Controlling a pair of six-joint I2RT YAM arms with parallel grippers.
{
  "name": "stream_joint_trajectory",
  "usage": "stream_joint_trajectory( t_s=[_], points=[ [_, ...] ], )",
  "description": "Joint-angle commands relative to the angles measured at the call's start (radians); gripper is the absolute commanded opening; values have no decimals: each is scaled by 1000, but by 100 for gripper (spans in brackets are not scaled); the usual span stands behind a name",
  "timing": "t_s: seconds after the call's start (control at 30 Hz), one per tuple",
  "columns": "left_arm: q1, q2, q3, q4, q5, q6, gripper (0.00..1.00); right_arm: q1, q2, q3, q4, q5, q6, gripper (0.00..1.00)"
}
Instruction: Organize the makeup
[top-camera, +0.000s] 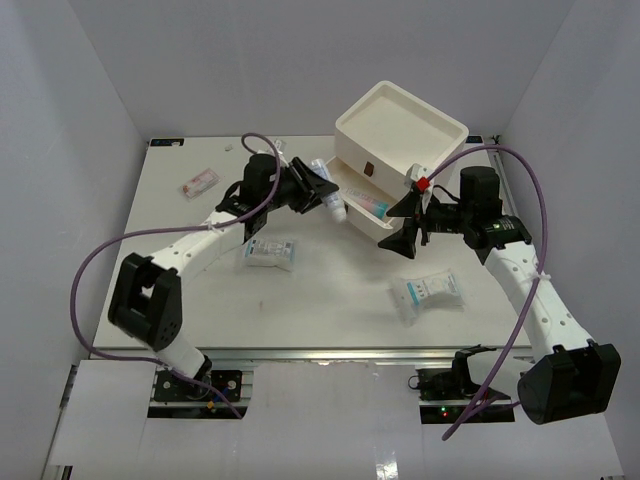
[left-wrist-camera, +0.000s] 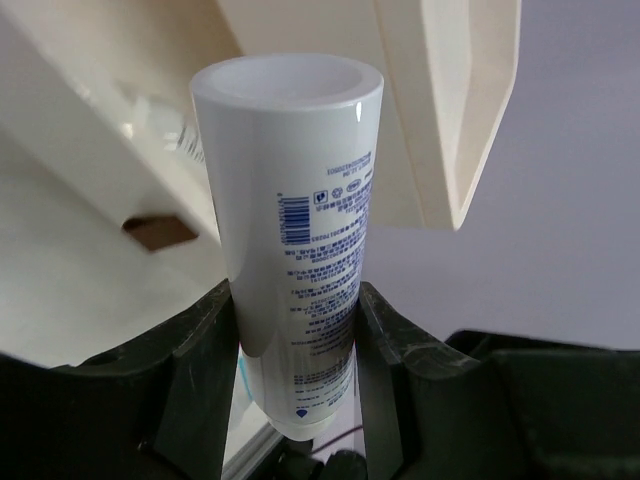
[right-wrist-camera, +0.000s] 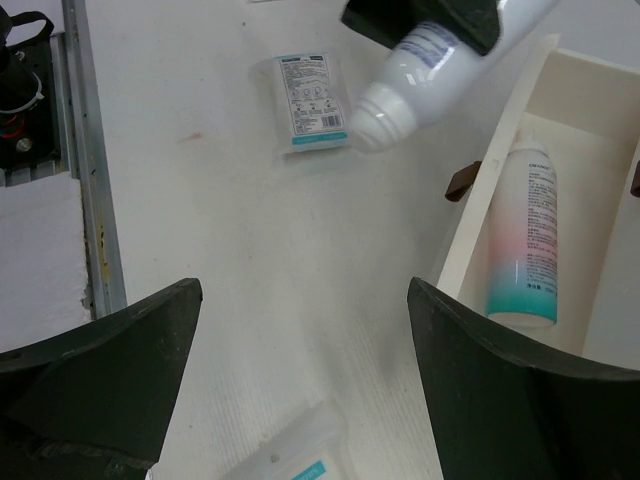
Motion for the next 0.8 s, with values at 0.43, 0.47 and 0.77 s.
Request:
stream_joint_trajectory(
  t_s=[0.43,0.47,0.77],
  points=[
    [-42,320,377,57,-53,-104,77,-50,-33,-40,44,-55,13,91],
    [-42,317,382,55,-54,-101,79,-50,-32,-40,44,-55,13,91],
    [-39,225,343,53,-69,26,83,-51,-23,-51,43,-52,-13,91]
  ],
)
